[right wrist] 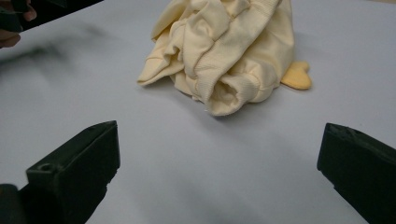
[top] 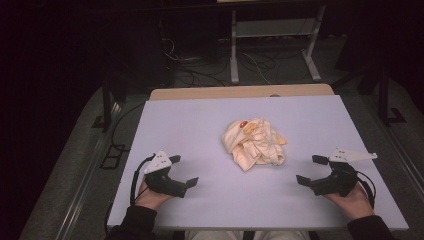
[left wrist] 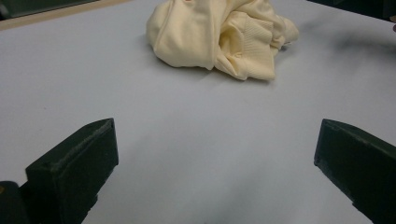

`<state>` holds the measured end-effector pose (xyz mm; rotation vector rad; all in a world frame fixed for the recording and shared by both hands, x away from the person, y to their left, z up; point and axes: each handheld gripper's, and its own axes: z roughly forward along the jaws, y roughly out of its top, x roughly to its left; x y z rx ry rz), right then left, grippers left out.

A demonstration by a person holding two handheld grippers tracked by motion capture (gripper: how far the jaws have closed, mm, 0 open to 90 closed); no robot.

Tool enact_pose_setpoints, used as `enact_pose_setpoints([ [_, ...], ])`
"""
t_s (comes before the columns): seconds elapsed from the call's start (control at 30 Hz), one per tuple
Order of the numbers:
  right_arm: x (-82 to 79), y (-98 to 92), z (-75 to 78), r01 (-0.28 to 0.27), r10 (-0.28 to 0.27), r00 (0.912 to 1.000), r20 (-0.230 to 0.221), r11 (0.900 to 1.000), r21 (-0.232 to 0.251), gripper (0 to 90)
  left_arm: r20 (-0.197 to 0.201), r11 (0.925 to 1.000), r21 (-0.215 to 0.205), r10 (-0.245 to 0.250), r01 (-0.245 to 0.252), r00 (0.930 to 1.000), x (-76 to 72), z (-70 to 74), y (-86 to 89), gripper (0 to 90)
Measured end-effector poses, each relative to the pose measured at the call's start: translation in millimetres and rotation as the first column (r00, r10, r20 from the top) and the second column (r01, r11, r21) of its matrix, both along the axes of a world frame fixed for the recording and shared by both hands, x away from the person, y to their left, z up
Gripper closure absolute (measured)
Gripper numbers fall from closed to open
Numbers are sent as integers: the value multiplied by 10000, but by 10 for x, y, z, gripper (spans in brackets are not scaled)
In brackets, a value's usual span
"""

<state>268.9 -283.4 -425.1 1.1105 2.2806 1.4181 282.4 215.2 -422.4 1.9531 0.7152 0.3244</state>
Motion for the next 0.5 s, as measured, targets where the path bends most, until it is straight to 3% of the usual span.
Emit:
enact_pose_setpoints([
  [0.5, -3, 9, 5, -135, 135, 9999, -45, 9999, -45, 0, 20, 10000, 0, -19, 19, 10000, -9, 4, -2, 0],
])
